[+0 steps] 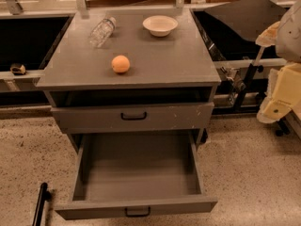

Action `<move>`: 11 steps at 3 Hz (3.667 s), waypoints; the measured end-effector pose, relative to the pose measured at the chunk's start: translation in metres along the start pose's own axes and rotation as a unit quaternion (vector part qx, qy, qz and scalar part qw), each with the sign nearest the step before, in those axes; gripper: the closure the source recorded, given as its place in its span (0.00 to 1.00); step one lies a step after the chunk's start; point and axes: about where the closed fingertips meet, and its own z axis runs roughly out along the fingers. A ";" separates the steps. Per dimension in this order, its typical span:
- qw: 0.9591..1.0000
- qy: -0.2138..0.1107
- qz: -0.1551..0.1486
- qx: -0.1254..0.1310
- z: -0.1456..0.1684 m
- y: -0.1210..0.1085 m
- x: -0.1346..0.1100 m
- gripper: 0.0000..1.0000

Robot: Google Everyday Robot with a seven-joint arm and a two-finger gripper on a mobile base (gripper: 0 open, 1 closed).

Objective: Place orange into middle drawer

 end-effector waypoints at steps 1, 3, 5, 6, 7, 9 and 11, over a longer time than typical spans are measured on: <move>1.000 0.000 0.000 0.000 0.000 0.000 -0.001 0.00; 0.996 -0.070 -0.053 -0.009 0.066 -0.043 -0.129 0.00; 0.986 -0.117 -0.107 -0.058 0.175 -0.064 -0.293 0.00; 0.985 -0.122 -0.094 -0.076 0.216 -0.074 -0.323 0.00; 0.988 -0.116 -0.062 -0.082 0.245 -0.094 -0.321 0.00; 0.990 -0.112 -0.038 -0.077 0.260 -0.115 -0.315 0.18; 0.989 -0.126 -0.035 -0.070 0.258 -0.121 -0.313 0.65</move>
Offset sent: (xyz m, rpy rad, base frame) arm 0.0796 0.0998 -0.0136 0.0928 -0.0395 0.1282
